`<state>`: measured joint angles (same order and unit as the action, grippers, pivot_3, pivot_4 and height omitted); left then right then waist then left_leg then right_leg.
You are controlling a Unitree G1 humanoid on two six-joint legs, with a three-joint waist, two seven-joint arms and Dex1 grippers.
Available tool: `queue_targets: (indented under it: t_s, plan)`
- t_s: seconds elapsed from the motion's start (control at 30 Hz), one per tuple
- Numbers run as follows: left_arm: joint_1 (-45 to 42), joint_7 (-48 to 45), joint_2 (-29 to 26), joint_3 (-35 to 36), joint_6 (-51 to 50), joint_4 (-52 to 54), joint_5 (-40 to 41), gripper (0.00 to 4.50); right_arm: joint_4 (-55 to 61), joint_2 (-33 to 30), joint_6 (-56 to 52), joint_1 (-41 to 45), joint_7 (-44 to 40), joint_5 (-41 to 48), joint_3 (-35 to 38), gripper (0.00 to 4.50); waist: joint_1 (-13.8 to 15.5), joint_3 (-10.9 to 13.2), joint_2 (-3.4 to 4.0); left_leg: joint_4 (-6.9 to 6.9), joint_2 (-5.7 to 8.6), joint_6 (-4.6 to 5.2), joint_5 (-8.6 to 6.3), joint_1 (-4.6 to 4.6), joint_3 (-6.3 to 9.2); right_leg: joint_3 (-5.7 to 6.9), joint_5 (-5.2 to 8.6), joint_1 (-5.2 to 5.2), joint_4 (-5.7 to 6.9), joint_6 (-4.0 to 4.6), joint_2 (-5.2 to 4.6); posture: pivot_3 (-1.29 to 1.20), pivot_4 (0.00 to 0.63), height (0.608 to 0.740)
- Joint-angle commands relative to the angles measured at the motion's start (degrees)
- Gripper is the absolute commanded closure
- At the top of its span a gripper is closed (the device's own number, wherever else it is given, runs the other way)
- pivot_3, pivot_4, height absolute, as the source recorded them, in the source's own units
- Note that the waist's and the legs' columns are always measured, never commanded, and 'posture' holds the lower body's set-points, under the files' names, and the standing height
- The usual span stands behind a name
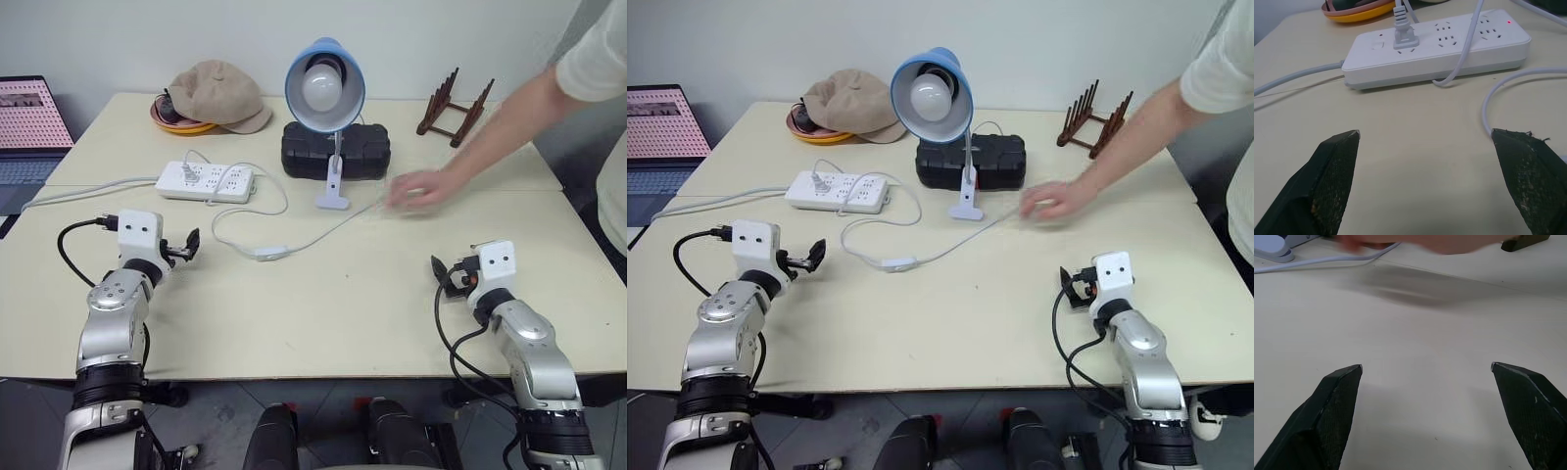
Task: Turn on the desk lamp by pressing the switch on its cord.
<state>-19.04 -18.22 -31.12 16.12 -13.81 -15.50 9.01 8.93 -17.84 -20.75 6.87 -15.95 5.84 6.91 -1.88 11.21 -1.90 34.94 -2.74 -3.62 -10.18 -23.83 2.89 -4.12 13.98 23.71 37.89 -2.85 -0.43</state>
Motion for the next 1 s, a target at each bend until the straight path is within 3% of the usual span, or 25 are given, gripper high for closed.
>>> queue_targets:
  t_s: [0.03, 0.3, 0.53, 0.67, 0.7, 0.8, 1.0]
  plan:
    - [-0.25, 0.19, -0.51, 1.39, 0.62, 2.15, 0.67, 0.00, 0.80, -0.54, 1.07, 0.44, -0.29, 0.60, 0.78, 0.07, 0.00, 0.00, 0.00, 0.00, 0.00, 0.00, 0.00, 0.00, 0.00, 0.00, 0.00, 0.00, 0.00, 0.00, 0.00, 0.00, 0.150, 0.740]
    - [0.57, -4.46, -3.10, 2.56, 0.62, 2.43, 2.61, 0.00, 0.48, -1.29, 0.63, 2.79, -2.32, 1.13, 0.06, 0.07, -0.02, 0.00, 0.00, 0.00, 0.00, 0.00, 0.00, 0.00, 0.00, 0.00, 0.00, 0.01, 0.00, 0.01, 0.00, 0.00, 0.150, 0.740]
    - [7.99, -30.25, -16.35, -1.05, -10.16, 19.78, 13.71, 0.00, -3.73, -4.33, 0.05, 16.53, -29.07, 7.38, -15.04, 0.07, -1.55, 0.07, -0.07, -0.06, -0.05, 0.00, 0.00, -0.01, -0.02, 0.00, 0.04, 0.09, 0.05, 0.09, 0.01, 0.00, 0.150, 0.740]
    - [10.06, -34.54, -19.82, -0.49, -15.57, 24.34, 17.77, 0.00, -9.37, -4.92, 1.95, 21.95, -37.73, 7.97, -19.57, 0.07, -1.81, 0.07, -0.04, -0.09, -0.07, 0.01, -0.01, 0.02, -0.02, 0.01, 0.08, 0.10, 0.05, 0.14, 0.02, 0.00, 0.150, 0.740]
    - [10.77, -36.47, -21.29, -0.74, -16.81, 26.31, 18.82, 0.00, -15.85, -2.79, 4.20, 27.25, -40.87, 6.68, -21.99, 0.07, -1.45, 0.07, -0.05, -0.09, -0.07, 0.01, -0.01, 0.01, 0.00, 0.04, 0.11, 0.09, 0.05, 0.18, 0.02, 0.00, 0.150, 0.740]
    - [8.17, -35.85, -21.64, -2.18, -13.12, 25.50, 15.74, 0.00, -30.16, 1.94, 10.86, 38.57, -43.45, 2.46, -25.67, 0.07, -1.62, 0.17, -0.08, -0.07, -0.07, 0.01, -0.01, -0.07, -0.04, 0.04, 0.13, 0.19, 0.03, 0.19, 0.02, 0.00, 0.150, 0.740]
    - [0.91, -40.72, -21.50, -10.65, -6.21, 16.59, 9.56, 0.00, -21.63, -0.85, 5.65, 34.74, -45.40, 6.39, -22.18, 0.07, -0.28, 0.14, -0.14, -0.12, -0.06, 0.00, -0.01, -0.16, 0.04, 0.12, 0.13, 0.29, 0.14, 0.14, 0.03, 0.00, 0.150, 0.740]
